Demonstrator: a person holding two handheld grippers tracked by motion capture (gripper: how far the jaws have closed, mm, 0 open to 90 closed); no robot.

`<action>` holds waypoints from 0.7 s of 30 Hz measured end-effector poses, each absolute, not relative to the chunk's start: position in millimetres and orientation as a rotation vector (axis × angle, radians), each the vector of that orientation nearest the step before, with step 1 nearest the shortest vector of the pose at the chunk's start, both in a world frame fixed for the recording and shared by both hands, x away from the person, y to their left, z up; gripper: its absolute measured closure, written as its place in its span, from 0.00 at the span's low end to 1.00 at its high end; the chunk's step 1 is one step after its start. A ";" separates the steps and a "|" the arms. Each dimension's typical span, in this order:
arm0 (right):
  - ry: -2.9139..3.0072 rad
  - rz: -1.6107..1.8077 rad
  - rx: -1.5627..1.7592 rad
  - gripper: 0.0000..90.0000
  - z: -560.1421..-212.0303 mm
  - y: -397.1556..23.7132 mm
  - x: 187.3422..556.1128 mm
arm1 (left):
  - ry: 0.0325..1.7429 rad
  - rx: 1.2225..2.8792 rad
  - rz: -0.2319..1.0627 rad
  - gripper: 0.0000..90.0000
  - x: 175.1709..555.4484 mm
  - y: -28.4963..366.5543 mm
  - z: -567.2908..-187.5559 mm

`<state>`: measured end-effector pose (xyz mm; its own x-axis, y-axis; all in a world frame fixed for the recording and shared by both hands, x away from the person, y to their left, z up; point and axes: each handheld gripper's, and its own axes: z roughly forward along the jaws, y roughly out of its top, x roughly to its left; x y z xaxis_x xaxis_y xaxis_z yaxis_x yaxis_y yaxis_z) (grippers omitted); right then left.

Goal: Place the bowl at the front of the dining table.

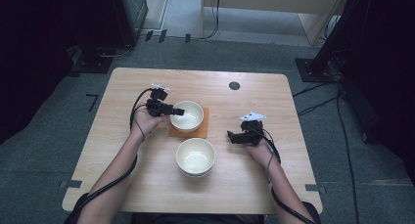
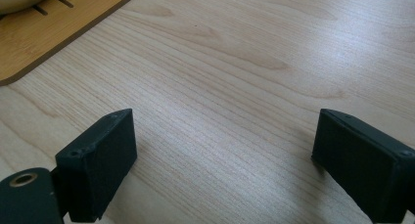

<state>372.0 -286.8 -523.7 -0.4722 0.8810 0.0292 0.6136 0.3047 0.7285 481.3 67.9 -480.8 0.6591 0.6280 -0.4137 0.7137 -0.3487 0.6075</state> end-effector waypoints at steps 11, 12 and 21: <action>2.205 0.979 1.329 0.09 -523.9 -287.0 371.6 | 1.032 2.079 -0.162 0.45 476.4 66.9 -473.3; 2.205 0.978 1.330 0.09 -523.9 -286.9 371.5 | 1.034 2.080 -0.161 0.44 475.6 66.8 -471.9; 2.205 0.978 1.329 0.09 -523.9 -286.9 371.5 | 1.040 2.101 -0.134 0.43 470.7 69.7 -466.0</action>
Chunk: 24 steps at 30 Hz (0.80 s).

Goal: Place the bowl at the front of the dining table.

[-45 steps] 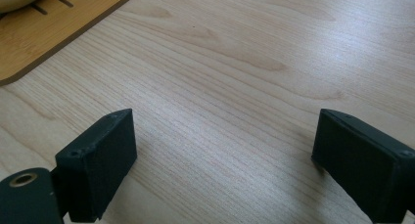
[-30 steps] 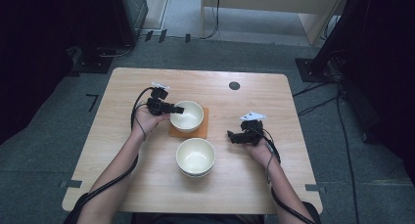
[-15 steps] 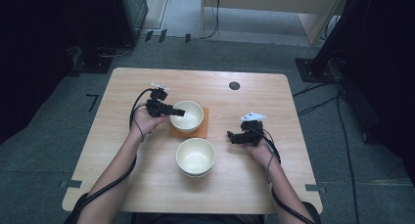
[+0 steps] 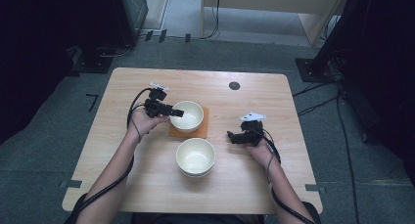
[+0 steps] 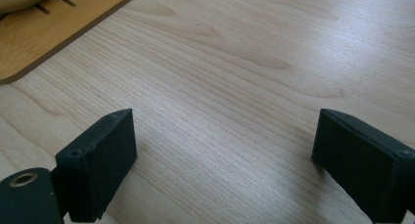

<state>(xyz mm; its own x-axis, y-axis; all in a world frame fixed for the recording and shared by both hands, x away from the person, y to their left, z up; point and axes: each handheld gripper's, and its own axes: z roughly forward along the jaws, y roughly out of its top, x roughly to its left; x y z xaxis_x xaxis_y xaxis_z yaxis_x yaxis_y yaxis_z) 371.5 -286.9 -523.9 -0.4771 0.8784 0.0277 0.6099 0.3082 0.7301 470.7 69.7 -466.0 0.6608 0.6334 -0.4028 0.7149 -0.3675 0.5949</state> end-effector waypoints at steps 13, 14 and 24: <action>2.208 0.976 1.330 0.09 -523.8 -287.1 370.6 | 1.036 2.089 -0.140 0.41 461.0 74.4 -456.6; 2.208 0.977 1.329 0.09 -523.8 -287.1 370.5 | 1.034 2.094 -0.139 0.41 460.5 75.1 -456.2; 2.211 0.982 1.327 0.09 -523.8 -287.7 370.6 | 1.026 2.091 -0.131 0.40 451.1 83.6 -451.5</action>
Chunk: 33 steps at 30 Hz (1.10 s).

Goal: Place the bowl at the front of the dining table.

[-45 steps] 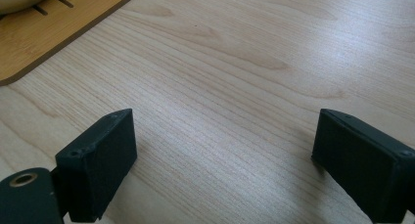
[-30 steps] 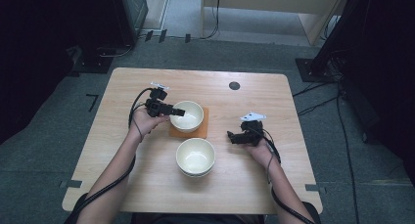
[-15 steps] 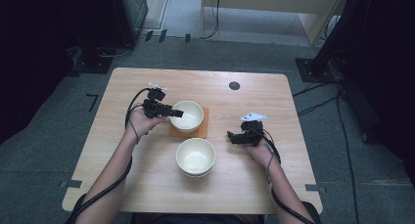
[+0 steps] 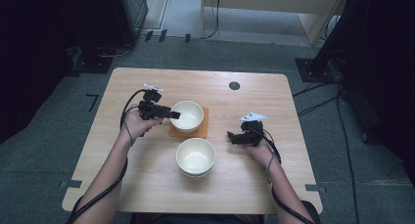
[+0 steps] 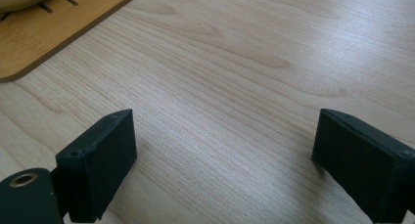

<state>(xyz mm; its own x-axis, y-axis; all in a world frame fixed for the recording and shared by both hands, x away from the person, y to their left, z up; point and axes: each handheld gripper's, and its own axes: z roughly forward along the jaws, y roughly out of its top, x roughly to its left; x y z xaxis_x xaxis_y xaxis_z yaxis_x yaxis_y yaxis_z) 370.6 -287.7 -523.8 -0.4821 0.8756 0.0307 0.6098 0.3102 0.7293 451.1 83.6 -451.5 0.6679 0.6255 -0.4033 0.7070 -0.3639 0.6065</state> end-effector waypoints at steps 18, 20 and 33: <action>2.227 0.988 1.306 0.09 -523.9 -289.0 370.9 | 1.043 2.074 -0.095 0.39 437.0 100.7 -444.4; 2.228 0.988 1.305 0.09 -523.9 -289.2 370.9 | 1.049 2.071 -0.094 0.39 436.4 103.0 -444.9; 2.245 0.997 1.286 0.09 -523.9 -290.4 370.7 | 1.037 2.079 -0.080 0.39 431.0 112.3 -449.8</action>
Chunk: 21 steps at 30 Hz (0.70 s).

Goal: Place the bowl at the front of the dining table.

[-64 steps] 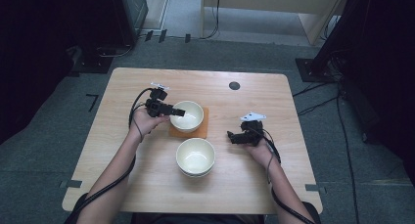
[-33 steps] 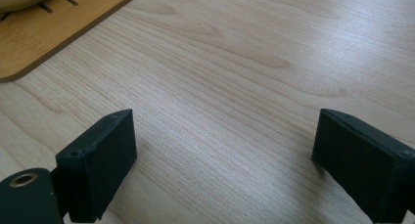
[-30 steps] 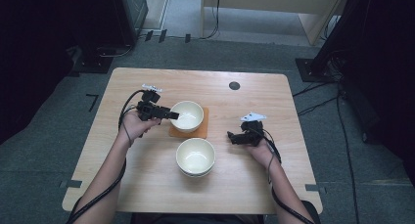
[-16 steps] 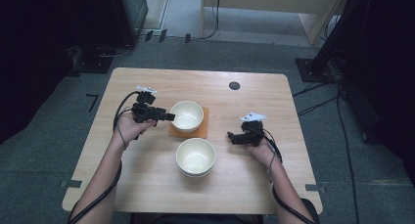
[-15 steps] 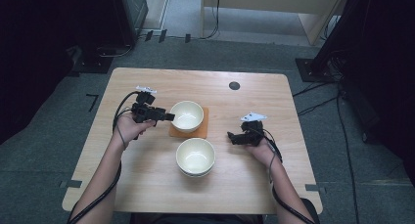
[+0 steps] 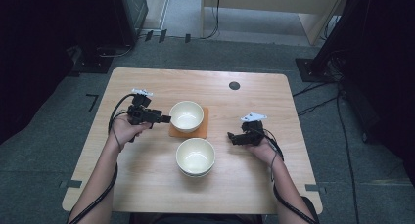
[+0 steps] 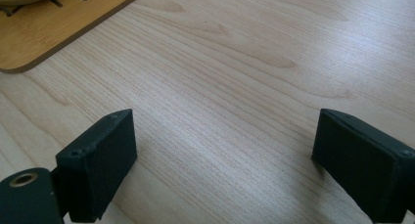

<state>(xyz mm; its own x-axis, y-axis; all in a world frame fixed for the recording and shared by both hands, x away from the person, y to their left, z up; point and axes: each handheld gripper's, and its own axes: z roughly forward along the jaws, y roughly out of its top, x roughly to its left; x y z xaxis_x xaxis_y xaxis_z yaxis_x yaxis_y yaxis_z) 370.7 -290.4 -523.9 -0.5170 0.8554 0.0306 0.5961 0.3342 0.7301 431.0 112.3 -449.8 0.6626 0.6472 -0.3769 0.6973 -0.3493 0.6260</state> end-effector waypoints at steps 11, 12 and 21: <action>2.251 0.999 1.273 0.09 -524.0 -290.8 370.4 | 1.032 2.082 -0.064 0.39 429.4 122.4 -456.2; 2.251 0.999 1.273 0.09 -524.0 -290.9 370.4 | 1.038 2.087 -0.065 0.39 429.5 123.5 -456.8; 2.252 1.000 1.274 0.09 -524.0 -290.8 370.4 | 1.056 2.074 -0.057 0.39 430.0 139.7 -461.8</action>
<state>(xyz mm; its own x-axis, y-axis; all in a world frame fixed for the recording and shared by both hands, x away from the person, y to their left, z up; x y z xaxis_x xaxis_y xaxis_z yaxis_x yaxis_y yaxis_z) 370.4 -290.8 -524.0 -0.5252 0.8505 0.0278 0.5911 0.3411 0.7309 430.0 139.7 -461.8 0.6522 0.6637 -0.3663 0.6993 -0.3402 0.6286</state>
